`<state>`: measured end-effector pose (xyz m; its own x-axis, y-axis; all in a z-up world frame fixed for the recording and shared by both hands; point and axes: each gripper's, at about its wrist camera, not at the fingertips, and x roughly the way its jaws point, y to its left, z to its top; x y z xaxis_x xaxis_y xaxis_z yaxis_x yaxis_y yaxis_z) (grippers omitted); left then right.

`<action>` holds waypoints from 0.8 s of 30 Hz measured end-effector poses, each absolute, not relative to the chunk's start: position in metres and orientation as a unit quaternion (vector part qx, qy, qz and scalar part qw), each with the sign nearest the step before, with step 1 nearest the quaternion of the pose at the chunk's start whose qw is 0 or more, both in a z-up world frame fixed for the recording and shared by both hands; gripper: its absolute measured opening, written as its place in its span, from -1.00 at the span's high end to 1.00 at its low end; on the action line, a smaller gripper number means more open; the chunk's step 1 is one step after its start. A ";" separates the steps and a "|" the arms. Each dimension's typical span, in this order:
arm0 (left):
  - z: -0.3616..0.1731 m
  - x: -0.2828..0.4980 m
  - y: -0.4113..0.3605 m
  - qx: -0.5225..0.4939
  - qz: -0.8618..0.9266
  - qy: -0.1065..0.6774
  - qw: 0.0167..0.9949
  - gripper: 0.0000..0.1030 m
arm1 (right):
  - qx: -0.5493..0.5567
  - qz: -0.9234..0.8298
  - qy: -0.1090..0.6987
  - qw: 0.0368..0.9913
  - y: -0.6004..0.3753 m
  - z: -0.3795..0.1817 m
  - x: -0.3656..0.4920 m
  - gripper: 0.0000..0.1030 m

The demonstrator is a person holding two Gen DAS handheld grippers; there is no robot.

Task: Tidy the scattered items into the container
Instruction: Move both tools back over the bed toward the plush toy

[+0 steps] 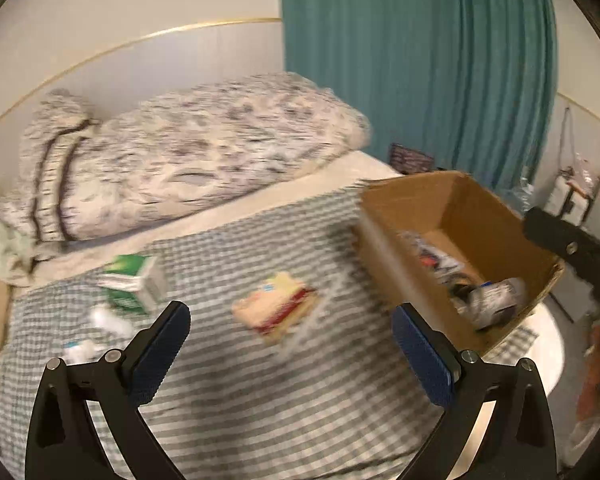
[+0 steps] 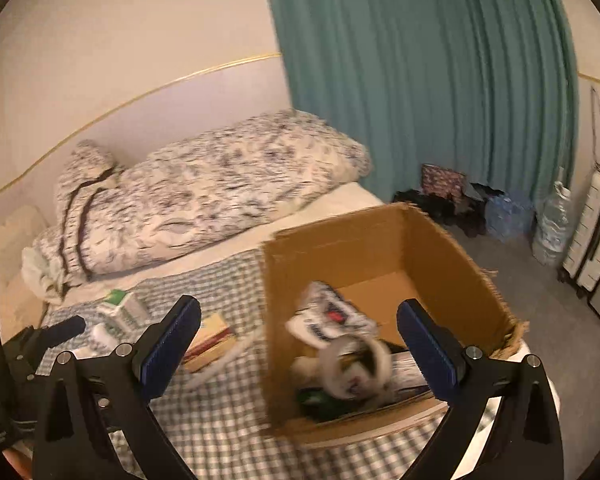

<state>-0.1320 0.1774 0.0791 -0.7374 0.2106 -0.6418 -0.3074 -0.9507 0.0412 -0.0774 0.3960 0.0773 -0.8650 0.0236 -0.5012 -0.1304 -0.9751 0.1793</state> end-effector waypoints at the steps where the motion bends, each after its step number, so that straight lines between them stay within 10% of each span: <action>1: 0.081 -0.131 0.163 -0.335 0.931 0.070 0.127 -1.00 | -0.255 0.961 0.106 0.031 0.388 0.078 -0.075 -0.93; 24: 0.013 -0.136 -0.101 -0.385 0.921 -0.025 -0.055 -1.00 | -0.313 0.946 0.072 -0.039 0.233 0.021 -0.106 -0.90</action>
<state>-0.1361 -0.1009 0.0132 -0.6976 -0.0823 -0.7117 0.1204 -0.9927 -0.0032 -0.1065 0.2329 0.0206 -0.8004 -0.1197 -0.5874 0.0289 -0.9864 0.1616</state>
